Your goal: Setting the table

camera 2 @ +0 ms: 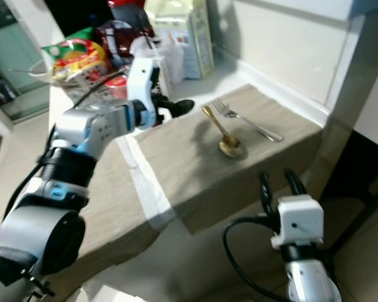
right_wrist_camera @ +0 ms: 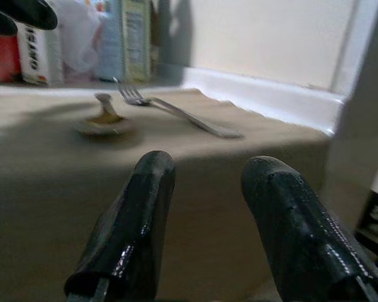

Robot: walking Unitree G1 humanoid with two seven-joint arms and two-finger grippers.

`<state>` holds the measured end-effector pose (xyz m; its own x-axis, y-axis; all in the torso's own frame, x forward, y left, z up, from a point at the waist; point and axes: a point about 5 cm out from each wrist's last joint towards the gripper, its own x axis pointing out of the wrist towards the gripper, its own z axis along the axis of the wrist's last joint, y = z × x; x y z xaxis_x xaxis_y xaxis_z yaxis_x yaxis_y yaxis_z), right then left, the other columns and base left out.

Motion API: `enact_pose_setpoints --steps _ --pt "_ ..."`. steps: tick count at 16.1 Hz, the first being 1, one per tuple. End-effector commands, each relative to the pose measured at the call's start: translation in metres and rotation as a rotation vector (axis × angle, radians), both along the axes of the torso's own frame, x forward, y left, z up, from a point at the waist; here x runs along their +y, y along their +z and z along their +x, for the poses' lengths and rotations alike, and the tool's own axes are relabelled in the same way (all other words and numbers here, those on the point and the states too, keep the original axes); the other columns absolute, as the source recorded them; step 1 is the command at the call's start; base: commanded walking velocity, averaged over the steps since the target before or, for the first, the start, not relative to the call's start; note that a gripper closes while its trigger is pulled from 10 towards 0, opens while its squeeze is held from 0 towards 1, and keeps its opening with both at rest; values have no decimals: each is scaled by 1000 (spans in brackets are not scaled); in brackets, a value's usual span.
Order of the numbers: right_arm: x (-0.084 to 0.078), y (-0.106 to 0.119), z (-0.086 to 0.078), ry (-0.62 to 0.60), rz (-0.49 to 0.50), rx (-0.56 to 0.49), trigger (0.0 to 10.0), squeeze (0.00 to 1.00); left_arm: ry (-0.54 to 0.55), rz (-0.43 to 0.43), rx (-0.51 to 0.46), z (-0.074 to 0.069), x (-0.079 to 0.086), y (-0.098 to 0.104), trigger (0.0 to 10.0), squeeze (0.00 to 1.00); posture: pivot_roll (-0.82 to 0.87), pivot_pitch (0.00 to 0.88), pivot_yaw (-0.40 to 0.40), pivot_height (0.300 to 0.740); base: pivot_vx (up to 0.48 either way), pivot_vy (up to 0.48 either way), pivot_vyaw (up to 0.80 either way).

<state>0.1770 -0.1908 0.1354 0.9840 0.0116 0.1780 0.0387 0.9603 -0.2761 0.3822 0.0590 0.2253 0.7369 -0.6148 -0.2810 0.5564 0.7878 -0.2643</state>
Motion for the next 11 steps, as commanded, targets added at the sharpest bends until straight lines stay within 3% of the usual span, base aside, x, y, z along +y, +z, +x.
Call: enact_pose_setpoints --steps 1,2,3,4,5,7,8,9,10,11 --pt "3 8 -2 -5 3 -39 10000 0 14 -21 18 3 1 4 10000 0 -357 61 252 740 0 0 0" --pt "4 10 -1 -8 1 -44 10000 0 15 -38 -2 3 -3 8 10000 0 -361 63 253 740 0 0 0" --pt "4 14 0 -12 0 -58 10000 0 19 -38 -83 4 -3 16 10000 0 -361 62 251 740 0 0 0" --pt "4 20 3 -6 0 -77 10000 0 30 7 -282 0 3 30 10000 0 -357 61 245 740 0 0 0" --pt "4 26 5 3 -9 -97 10000 0 26 21 -413 -8 8 38 10000 0 -357 61 245 740 0 0 0" --pt "5 45 11 35 -30 -161 10000 0 111 0 -627 -31 37 51 10000 0 -338 52 213 740 0 0 0" --pt "5 48 12 39 -31 -171 10000 0 127 -7 -652 -36 42 51 10000 0 -335 50 212 740 0 0 0" --pt "2 55 20 36 -16 -190 10000 0 140 -27 -614 -53 53 39 10000 0 -313 41 197 740 0 0 0" --pt "1 56 23 30 -9 -194 10000 0 146 -14 -613 -56 55 35 10000 0 -309 39 194 740 0 0 0" --pt "-6 57 36 12 7 -193 10000 0 142 -1 -562 -64 57 19 10000 0 -282 22 175 740 0 0 0"
